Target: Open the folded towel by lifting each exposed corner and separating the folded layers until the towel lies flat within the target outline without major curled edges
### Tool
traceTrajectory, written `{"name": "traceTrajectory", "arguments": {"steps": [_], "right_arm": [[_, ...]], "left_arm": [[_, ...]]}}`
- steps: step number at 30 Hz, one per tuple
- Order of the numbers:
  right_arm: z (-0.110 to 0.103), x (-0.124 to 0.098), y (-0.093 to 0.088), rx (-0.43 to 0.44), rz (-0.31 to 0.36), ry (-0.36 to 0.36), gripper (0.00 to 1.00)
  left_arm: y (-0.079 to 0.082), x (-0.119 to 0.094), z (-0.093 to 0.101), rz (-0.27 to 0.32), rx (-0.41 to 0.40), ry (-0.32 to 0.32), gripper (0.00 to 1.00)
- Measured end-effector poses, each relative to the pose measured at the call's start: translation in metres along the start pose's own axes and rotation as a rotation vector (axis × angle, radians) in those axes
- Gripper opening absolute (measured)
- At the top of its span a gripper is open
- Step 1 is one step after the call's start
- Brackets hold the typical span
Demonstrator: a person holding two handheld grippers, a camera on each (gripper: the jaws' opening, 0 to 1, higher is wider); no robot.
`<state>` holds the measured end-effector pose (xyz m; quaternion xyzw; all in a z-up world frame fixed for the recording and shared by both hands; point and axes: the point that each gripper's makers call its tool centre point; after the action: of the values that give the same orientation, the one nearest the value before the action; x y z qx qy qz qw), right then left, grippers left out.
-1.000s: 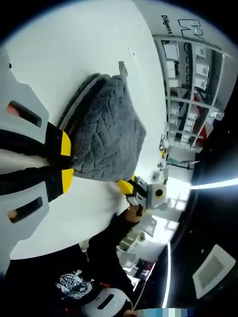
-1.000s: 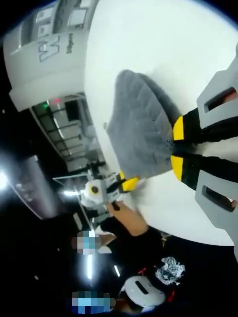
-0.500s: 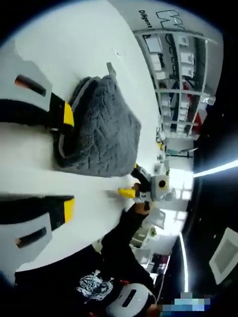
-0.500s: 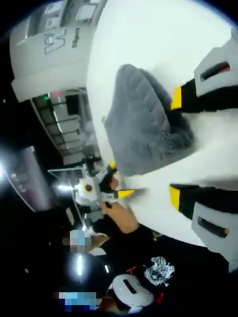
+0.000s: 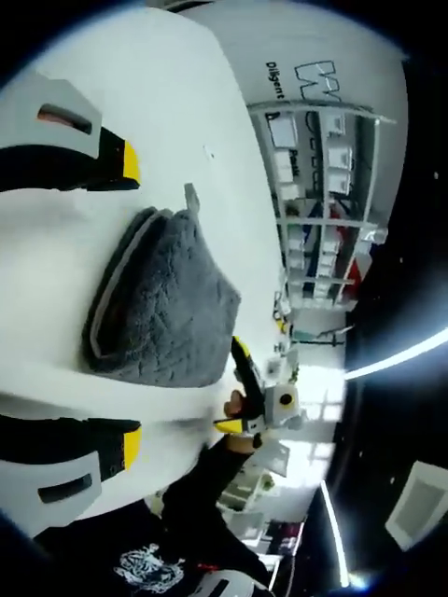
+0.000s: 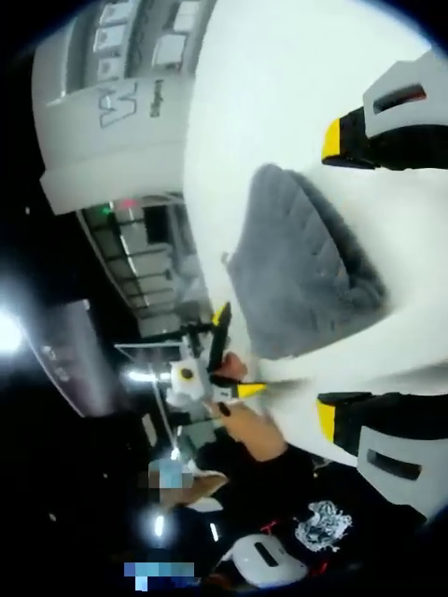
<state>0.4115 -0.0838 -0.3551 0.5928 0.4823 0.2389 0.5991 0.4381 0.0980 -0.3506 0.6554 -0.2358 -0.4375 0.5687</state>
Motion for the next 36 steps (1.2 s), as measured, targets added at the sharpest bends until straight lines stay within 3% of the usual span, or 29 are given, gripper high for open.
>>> {"name": "traceTrajectory", "arguments": {"steps": [6, 13, 17, 20, 24, 26, 30, 34, 36], "right_arm": [[0.01, -0.011, 0.029, -0.034, 0.066, -0.068, 1.0], [0.022, -0.028, 0.062, -0.089, 0.119, -0.165, 1.0], [0.03, -0.037, 0.084, -0.111, 0.147, -0.201, 1.0], [0.038, -0.04, 0.099, -0.119, 0.148, -0.211, 1.0], [0.048, -0.046, 0.125, -0.145, 0.18, -0.234, 1.0], [0.053, -0.05, 0.135, -0.152, 0.197, -0.243, 1.0], [0.064, -0.055, 0.146, -0.147, 0.254, -0.251, 1.0], [0.078, -0.053, 0.14, -0.134, 0.274, -0.262, 1.0], [0.082, -0.048, 0.134, -0.123, 0.264, -0.266, 1.0]], "left_arm": [[0.019, -0.007, -0.014, 0.029, 0.024, 0.08, 1.0], [0.065, -0.025, -0.025, 0.141, 0.036, 0.152, 1.0], [0.082, -0.027, -0.029, 0.134, 0.058, 0.162, 1.0], [0.098, -0.027, -0.045, 0.128, 0.06, 0.189, 1.0], [0.118, -0.03, -0.07, 0.161, 0.057, 0.27, 1.0], [0.123, -0.034, -0.079, 0.187, 0.05, 0.305, 1.0], [0.117, -0.038, -0.093, 0.207, 0.032, 0.343, 1.0], [0.111, -0.04, -0.091, 0.219, 0.029, 0.36, 1.0], [0.113, -0.043, -0.111, 0.238, 0.017, 0.365, 1.0]]}}
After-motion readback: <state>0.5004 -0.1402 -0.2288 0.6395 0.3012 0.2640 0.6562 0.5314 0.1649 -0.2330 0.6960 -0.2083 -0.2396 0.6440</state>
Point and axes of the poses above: the point that each gripper's makers call its tool centre point, and the gripper's own axes: x roughly forward along the fingers, z roughly to its right, y roughly out of its top, and after that the axes turned 2 degrees about y, right-handed
